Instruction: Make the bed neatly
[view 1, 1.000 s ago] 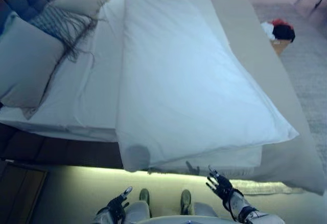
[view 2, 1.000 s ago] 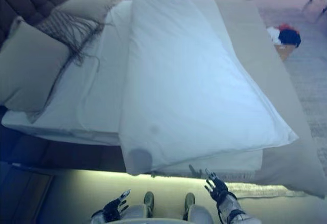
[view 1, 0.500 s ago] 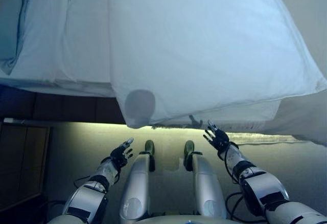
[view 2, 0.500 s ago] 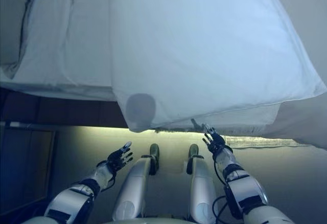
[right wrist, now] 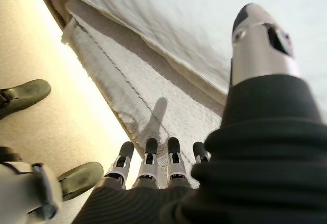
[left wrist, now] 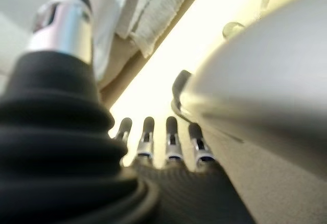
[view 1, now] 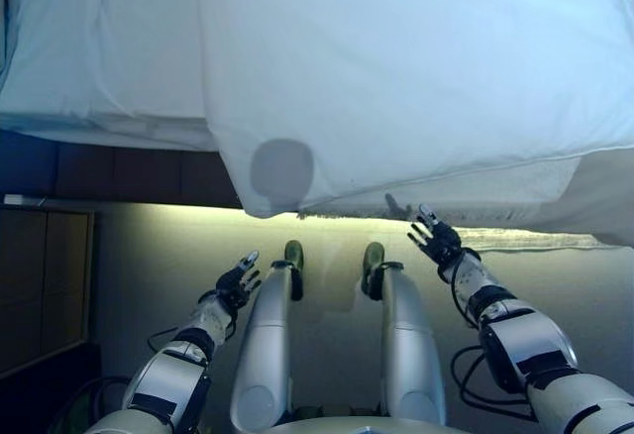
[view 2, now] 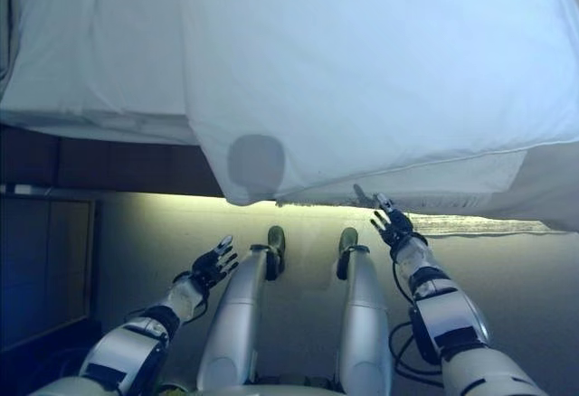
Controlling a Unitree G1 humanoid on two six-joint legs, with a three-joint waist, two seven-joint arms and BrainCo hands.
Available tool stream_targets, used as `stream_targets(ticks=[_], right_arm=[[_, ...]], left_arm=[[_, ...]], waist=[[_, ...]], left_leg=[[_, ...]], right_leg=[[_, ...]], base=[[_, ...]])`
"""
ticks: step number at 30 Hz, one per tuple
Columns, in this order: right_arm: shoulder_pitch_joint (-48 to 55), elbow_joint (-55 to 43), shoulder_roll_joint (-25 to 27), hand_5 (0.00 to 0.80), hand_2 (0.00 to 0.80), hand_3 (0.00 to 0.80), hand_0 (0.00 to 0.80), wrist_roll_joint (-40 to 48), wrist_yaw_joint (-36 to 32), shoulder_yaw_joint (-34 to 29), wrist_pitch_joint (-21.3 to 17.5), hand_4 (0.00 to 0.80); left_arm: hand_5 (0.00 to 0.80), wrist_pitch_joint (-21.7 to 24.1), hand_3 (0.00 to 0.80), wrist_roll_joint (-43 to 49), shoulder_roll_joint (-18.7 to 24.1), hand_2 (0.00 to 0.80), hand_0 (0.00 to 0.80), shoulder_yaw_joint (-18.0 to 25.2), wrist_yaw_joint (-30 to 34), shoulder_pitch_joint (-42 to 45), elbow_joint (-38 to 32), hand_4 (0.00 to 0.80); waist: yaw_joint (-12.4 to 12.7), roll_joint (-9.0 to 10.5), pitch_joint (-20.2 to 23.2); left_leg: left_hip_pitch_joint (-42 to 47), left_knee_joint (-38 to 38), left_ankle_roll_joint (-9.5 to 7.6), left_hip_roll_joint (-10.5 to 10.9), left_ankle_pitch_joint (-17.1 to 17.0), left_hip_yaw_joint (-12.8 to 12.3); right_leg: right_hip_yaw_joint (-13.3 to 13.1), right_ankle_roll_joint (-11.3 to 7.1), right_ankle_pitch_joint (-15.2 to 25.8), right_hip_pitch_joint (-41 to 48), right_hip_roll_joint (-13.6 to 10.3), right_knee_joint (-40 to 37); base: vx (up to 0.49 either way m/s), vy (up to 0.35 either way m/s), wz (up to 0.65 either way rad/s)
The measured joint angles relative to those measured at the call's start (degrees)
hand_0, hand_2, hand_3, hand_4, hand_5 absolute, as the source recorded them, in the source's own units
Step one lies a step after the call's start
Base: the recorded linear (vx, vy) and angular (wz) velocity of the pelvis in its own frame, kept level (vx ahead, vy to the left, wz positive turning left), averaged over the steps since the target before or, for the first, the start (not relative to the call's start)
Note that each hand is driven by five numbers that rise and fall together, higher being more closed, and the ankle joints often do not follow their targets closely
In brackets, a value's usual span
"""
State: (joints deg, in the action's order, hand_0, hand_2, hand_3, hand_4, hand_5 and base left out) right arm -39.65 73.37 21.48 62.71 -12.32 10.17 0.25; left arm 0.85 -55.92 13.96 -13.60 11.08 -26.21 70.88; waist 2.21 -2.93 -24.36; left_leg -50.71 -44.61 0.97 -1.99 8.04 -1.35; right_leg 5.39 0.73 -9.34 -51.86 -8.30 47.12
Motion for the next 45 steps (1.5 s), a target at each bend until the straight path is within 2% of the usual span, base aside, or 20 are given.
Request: stream_targets(ticks=[10,13,21,32,45], right_arm=[[-4.9,-4.4,3.3,0.0,0.0,0.0,0.0,0.0,-2.2,0.0,-0.2,0.0],[-6.5,-5.3,4.9,0.0,0.0,0.0,0.0,0.0,-2.2,0.0,-0.2,0.0],[-10.0,-5.7,8.6,0.0,0.0,0.0,0.0,0.0,-2.1,-0.2,0.2,0.0],[-12.7,-5.7,11.6,0.0,0.0,0.0,0.0,0.0,-2.1,-0.5,1.3,0.0],[-15.9,-8.2,14.4,0.0,0.0,0.0,0.0,2.2,-2.3,-0.5,2.4,0.0]], left_arm=[[0.0,0.0,0.0,0.0,0.4,0.0,0.0,0.1,-1.1,1.4,-2.3,0.0],[0.0,0.1,0.0,0.0,0.6,0.0,0.0,0.1,-0.8,1.4,-2.6,0.0],[0.0,0.2,0.0,-0.1,1.3,0.0,0.0,0.3,-0.2,3.6,-3.9,0.0],[0.0,0.7,0.0,-0.1,3.8,0.0,0.0,1.5,1.5,7.6,-5.0,0.0],[0.0,1.0,0.0,0.1,4.3,0.0,0.0,1.4,2.8,10.9,-7.3,0.0]], waist=[[0.8,-0.2,-1.7],[1.7,-0.16,-1.9],[2.2,-0.03,-2.2],[3.5,-0.07,-3.0],[4.2,-0.04,-3.2]], left_leg=[[-8.4,-7.7,1.32,-0.2,0.9,2.1],[-9.7,-8.7,1.34,-0.2,0.9,2.6],[-13.3,-11.9,1.36,0.2,0.9,3.3],[-13.5,-13.2,1.35,0.4,0.9,3.3],[-13.0,-14.6,1.34,0.6,0.9,3.5]], right_leg=[[0.7,1.69,-2.1,-8.0,-0.2,8.5],[0.9,1.94,-2.3,-9.3,-0.1,9.6],[1.1,2.17,-2.5,-12.4,-0.6,12.6],[1.2,2.18,-2.5,-12.5,-1.0,13.7],[1.2,2.19,-2.5,-12.0,-1.3,15.1]], base=[[0.01,-0.033,0.06],[0.007,-0.006,0.01],[0.037,-0.013,0.03],[0.039,-0.005,0.0],[0.003,-0.003,0.0]])
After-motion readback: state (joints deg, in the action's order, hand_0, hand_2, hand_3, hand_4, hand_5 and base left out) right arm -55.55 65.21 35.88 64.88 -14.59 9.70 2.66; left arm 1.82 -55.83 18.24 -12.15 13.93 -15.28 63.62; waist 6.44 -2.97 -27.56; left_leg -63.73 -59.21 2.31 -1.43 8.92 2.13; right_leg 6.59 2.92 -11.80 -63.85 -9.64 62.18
